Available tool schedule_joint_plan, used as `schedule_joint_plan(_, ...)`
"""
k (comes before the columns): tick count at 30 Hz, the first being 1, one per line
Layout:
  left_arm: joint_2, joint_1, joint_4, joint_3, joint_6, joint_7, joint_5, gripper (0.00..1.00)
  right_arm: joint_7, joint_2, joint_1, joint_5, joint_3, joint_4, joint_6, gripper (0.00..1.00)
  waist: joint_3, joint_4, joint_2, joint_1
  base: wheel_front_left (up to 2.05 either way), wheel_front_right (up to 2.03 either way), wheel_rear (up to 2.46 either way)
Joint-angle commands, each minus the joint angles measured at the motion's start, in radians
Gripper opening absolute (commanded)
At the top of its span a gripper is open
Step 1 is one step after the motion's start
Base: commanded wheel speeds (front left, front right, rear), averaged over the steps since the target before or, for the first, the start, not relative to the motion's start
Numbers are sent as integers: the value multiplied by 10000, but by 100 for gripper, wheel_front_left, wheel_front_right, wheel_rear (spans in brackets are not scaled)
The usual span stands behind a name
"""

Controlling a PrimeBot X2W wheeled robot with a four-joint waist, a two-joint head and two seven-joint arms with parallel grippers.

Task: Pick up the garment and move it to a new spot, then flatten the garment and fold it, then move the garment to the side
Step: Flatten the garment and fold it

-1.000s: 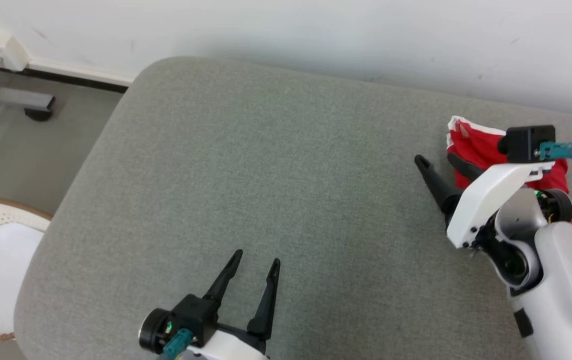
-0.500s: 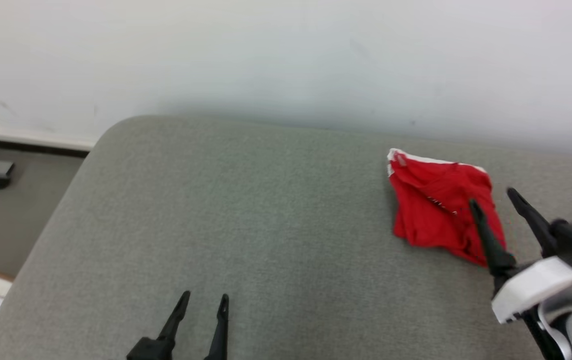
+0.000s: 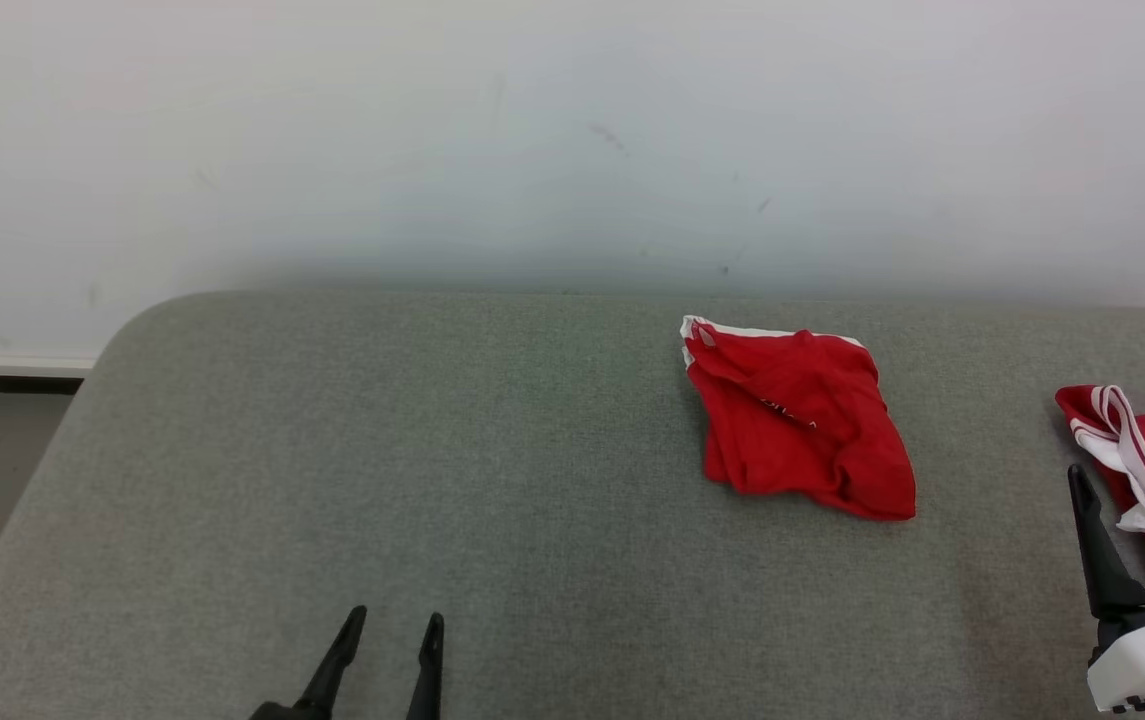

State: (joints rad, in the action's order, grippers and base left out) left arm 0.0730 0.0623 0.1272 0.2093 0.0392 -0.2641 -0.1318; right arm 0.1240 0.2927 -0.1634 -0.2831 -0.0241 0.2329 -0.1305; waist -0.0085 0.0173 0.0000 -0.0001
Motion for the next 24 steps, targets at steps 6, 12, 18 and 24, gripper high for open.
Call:
schedule_joint_plan(6, -36, -146, -111, -32, -171, 4, 269, 100, 11, 264, -473, 75, 96, 166, 1, 100, 219, 57, 0, 1, 0, 0, 0)
schedule_joint_plan(12, -89, -768, -259, 84, -353, 4, 426, 100, -203, 609, -1659, 22, -182, 607, 1, 27, 1112, 490, 0, 1, 0, 0, 0)
schedule_joint_plan(18, -146, -1661, -204, 373, -525, 4, 432, 100, -711, 1117, -3330, -199, -831, 1692, 6, 0, 2285, 1196, 0, 1, 0, 0, 0)
schedule_joint_plan(24, -181, -2160, -26, 668, -541, 4, 284, 100, -801, 1378, -4578, 211, -1564, 3359, 6, 0, 2936, 1910, 0, 1, 0, 0, 0)
